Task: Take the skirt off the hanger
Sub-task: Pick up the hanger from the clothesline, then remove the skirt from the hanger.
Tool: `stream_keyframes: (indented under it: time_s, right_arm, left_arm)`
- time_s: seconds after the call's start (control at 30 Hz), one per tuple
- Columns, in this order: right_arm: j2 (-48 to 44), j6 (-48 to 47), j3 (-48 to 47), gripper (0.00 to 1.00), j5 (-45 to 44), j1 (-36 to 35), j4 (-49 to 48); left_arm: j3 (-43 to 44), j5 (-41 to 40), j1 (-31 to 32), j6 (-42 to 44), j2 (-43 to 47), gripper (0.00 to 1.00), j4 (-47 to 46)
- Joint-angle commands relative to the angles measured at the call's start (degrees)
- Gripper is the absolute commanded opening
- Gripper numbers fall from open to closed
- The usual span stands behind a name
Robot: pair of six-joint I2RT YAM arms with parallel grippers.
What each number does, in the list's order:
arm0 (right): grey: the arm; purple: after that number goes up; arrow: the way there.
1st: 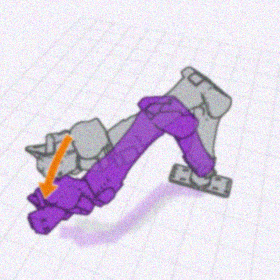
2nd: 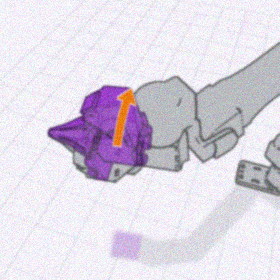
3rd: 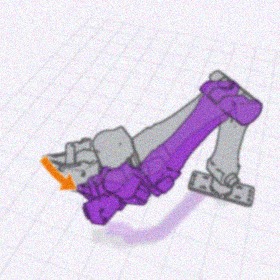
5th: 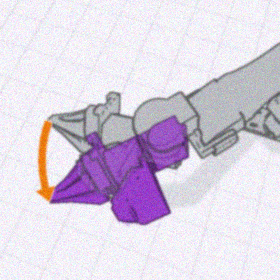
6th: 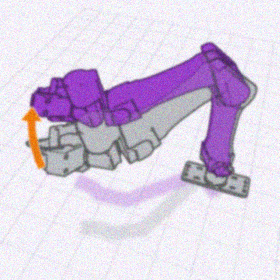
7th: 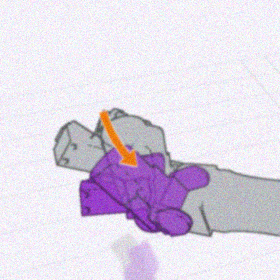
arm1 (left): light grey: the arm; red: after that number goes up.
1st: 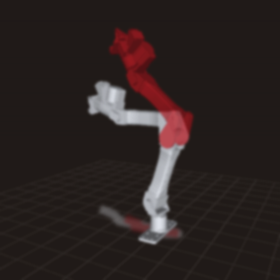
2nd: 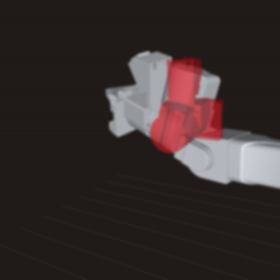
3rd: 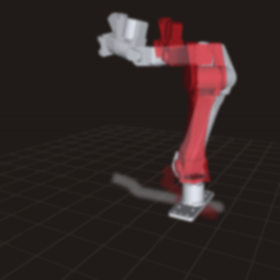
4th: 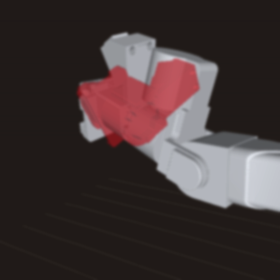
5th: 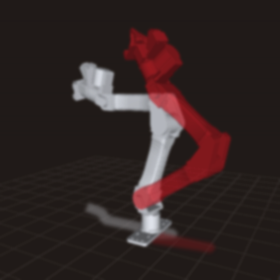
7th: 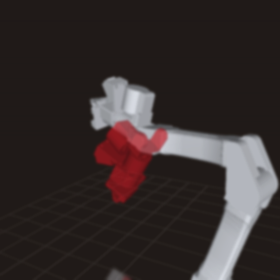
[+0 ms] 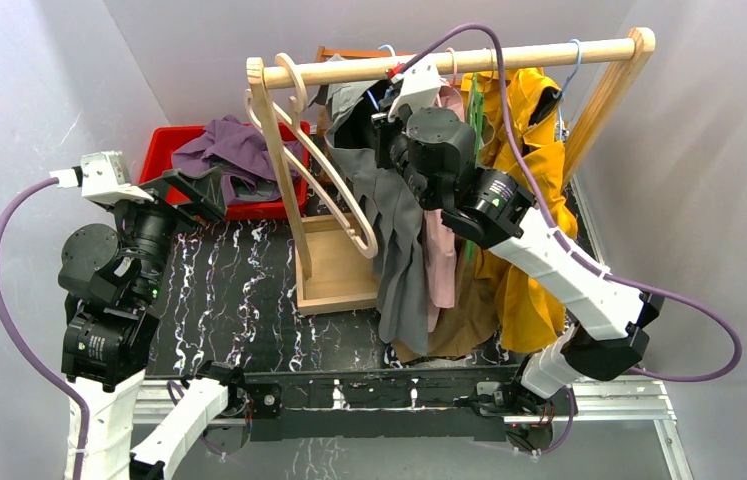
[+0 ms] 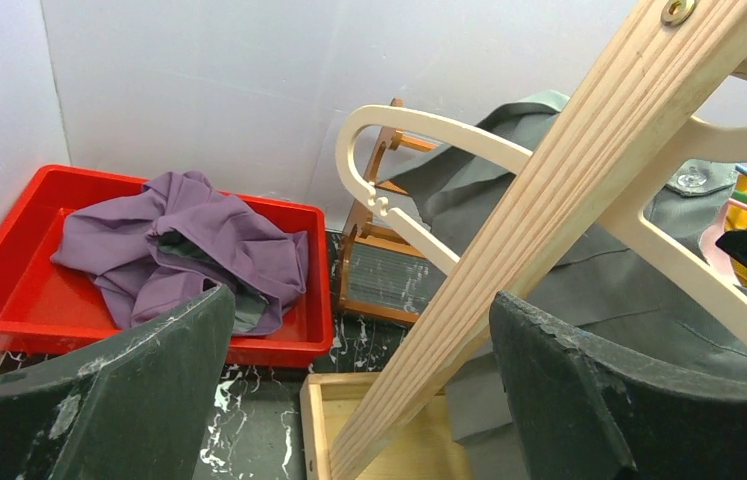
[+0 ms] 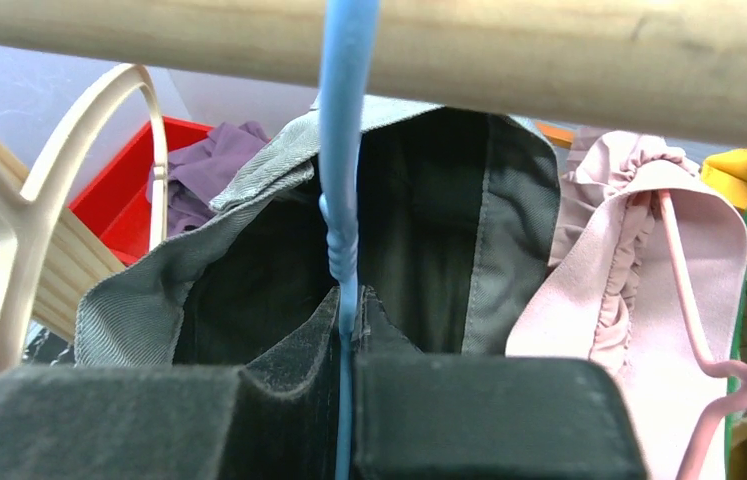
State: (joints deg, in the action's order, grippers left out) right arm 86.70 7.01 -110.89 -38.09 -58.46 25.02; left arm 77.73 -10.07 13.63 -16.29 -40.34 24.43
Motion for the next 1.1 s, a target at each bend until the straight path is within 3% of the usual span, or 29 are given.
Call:
stream_keyframes:
  time_s: [0.0,0.37,0.47,0.63,0.8,1.0,1.07]
  right_arm:
    - [-4.3,-1.8,-3.2,0.00,2.9,0.3,-10.0]
    - [-14.9,-1.0,7.2,0.00,10.1,0.3,-7.7]
    - [-17.6,-1.7,12.5,0.00,13.9,0.3,-0.4]
    - [-20.1,-1.0,23.8,0.00,14.3,0.3,0.8]
    - [-24.6,-4.5,37.7,0.00,25.4,0.3,-4.6]
    - [-28.5,-5.2,45.8,0.00,31.1,0.3,-10.0]
    - [-28.8,-4.6,47.0,0.00,30.9,0.3,-10.5]
  left_arm:
    - [0.9,0.7,0.2,-0.9,0.2,0.98,-0.6]
    - [-1.3,1.8,0.3,-3.2,0.3,0.98,1.3]
    - [-4.4,3.4,0.2,-5.9,0.7,0.98,3.6]
    - [-10.3,6.9,0.2,-10.7,2.4,0.98,9.0]
    - [-17.6,25.6,0.2,-14.5,1.4,0.98,7.1]
    - [-27.5,50.4,0.2,-22.5,2.4,0.95,-10.0]
    - [-29.2,54.3,0.2,-25.2,2.0,0.95,-13.7]
